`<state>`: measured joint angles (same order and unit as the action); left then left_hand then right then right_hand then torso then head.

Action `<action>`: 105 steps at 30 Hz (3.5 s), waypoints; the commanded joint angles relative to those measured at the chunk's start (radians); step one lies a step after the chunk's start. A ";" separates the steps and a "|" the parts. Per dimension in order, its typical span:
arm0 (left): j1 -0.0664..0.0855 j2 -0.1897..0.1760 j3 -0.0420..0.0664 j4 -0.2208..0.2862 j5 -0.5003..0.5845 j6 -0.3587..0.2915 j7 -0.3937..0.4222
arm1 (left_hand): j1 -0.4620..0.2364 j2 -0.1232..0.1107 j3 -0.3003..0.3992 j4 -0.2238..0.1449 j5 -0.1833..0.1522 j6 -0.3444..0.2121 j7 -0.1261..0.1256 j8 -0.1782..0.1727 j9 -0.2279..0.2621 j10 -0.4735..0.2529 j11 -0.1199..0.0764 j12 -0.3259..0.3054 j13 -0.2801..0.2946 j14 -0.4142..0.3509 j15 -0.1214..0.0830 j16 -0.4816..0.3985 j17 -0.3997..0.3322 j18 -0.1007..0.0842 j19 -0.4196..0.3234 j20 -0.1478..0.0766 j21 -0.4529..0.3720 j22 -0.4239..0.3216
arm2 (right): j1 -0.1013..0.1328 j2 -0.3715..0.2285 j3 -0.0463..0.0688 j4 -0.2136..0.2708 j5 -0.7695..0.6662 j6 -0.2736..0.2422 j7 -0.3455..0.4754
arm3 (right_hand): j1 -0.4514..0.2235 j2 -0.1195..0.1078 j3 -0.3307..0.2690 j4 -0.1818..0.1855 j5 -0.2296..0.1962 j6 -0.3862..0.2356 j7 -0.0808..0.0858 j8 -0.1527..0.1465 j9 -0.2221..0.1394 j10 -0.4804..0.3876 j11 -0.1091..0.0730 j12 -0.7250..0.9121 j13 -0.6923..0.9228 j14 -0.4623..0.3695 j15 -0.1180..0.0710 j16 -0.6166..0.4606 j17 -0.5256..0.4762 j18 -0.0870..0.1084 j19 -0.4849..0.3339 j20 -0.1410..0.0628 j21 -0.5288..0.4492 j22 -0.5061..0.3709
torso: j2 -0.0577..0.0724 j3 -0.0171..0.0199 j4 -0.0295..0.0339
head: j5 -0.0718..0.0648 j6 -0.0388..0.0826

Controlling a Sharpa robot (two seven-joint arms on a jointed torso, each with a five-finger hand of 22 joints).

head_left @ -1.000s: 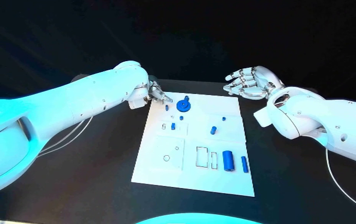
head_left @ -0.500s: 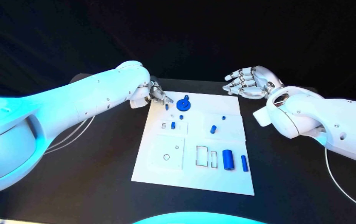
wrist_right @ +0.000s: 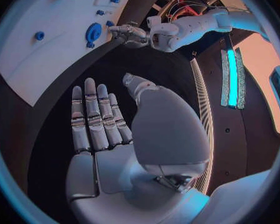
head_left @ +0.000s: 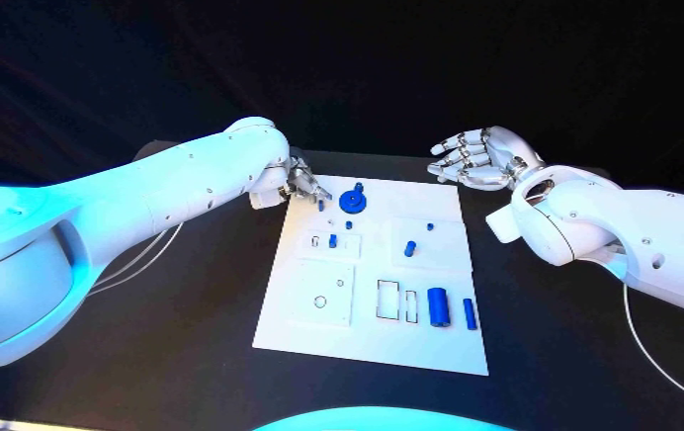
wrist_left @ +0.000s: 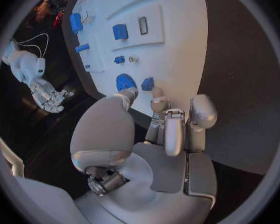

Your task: Assemble the parts on the task board

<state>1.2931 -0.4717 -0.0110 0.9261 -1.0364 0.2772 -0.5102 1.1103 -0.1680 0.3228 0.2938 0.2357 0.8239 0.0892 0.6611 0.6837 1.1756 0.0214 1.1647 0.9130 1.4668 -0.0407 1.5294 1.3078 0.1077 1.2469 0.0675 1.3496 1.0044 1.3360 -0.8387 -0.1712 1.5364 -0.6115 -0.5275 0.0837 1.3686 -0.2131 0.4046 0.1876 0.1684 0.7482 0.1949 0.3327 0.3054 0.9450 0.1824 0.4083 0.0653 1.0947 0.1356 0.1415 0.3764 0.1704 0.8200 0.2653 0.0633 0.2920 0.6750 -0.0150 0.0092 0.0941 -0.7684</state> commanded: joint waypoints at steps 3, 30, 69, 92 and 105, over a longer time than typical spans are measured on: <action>0.001 0.004 -0.001 -0.004 0.011 0.027 0.015 | 0.019 0.005 0.003 -0.004 0.000 0.003 0.004 -0.006 -0.003 -0.005 0.001 0.005 0.001 0.068 0.004 -0.001 0.172 0.003 -0.007 0.002 -0.004 0.001 | -0.001 0.001 0.000 0.000 -0.001 0.015 0.013 | -0.006 0.006 0.003 -0.004 -0.003 -0.009 0.055 0.006 -0.001 -0.008 -0.001 -0.002 -0.001 -0.008 0.002 -0.007 -0.001 0.014 -0.005 0.000 -0.003 -0.002 | 0.000 0.0001 -0.0006 | -0.002 -0.001; -0.001 0.007 -0.007 -0.011 0.031 0.046 0.028 | 0.135 0.055 0.050 -0.008 0.001 0.025 -0.009 0.002 -0.013 0.000 -0.011 0.014 0.003 0.070 -0.004 0.003 0.177 0.002 -0.005 -0.001 -0.001 0.011 | -0.002 0.003 0.000 0.001 -0.001 0.015 0.011 | -0.007 0.007 0.003 -0.005 -0.003 -0.010 0.055 0.007 -0.001 -0.008 0.000 -0.002 -0.001 -0.008 0.002 -0.008 -0.002 0.014 -0.008 0.001 -0.003 -0.005 | 0.000 0.0014 0.0007 | -0.003 -0.004; -0.004 -0.213 -0.007 0.324 0.152 -0.072 0.031 | 0.160 -0.040 0.523 -0.168 0.016 0.039 -0.027 0.098 0.052 0.100 -0.033 0.065 0.067 0.097 -0.026 0.032 0.241 -0.017 0.063 -0.020 0.053 0.122 | -0.005 -0.011 0.000 0.002 -0.001 0.016 0.010 | -0.008 0.008 0.003 -0.005 -0.003 -0.010 0.055 0.008 -0.001 -0.009 0.000 -0.002 -0.001 -0.009 0.002 -0.009 -0.004 0.014 -0.010 0.001 -0.003 -0.008 | -0.004 -0.0015 0.0064 | 0.003 -0.005; -0.039 -0.230 -0.018 0.395 -0.038 -0.043 0.013 | 0.146 -0.051 0.540 -0.180 0.019 0.050 -0.031 0.098 0.050 0.115 -0.037 0.072 0.080 0.100 -0.029 0.036 0.251 -0.019 0.069 -0.023 0.057 0.130 | -0.010 -0.018 0.000 0.003 -0.001 -0.006 0.032 | -0.009 0.012 0.006 -0.005 -0.003 -0.007 0.054 0.010 -0.001 -0.006 -0.001 0.000 -0.001 -0.007 0.002 -0.009 -0.006 0.015 -0.011 0.002 -0.001 -0.014 | -0.002 -0.0002 0.0038 | 0.013 -0.003; -0.042 -0.243 -0.023 0.415 -0.049 -0.032 0.004 | 0.143 -0.053 0.544 -0.183 0.019 0.051 -0.031 0.098 0.050 0.117 -0.037 0.072 0.080 0.100 -0.030 0.036 0.251 -0.019 0.069 -0.024 0.057 0.129 | -0.011 -0.020 0.000 0.015 -0.002 -0.004 0.028 | -0.009 0.011 0.006 -0.006 -0.003 -0.007 0.053 0.011 -0.002 -0.006 -0.001 0.000 -0.001 -0.006 0.002 -0.009 -0.007 0.015 -0.013 0.002 -0.002 -0.017 | -0.002 0.0013 0.0020 | 0.010 -0.008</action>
<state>1.2513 -0.7146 -0.0341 1.3355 -1.0722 0.2270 -0.5015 1.2530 -0.2328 0.7083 0.2617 0.2522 0.8569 0.0713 0.7531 0.6716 1.2870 -0.0143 1.2314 0.9921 1.4668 -0.0624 1.5603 1.3074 0.1076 1.3078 0.0428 1.4015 1.1344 1.3262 -0.8590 -0.1718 1.5477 -0.6094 -0.5335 0.0976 1.3646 -0.2092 0.4075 0.1848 0.1684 0.7482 0.1949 0.3405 0.3049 0.9450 0.1823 0.4082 0.0657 1.0913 0.1392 0.1379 0.3701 0.1704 0.8159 0.2683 0.0635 0.2756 0.6730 -0.0140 0.0121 0.1057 -0.7749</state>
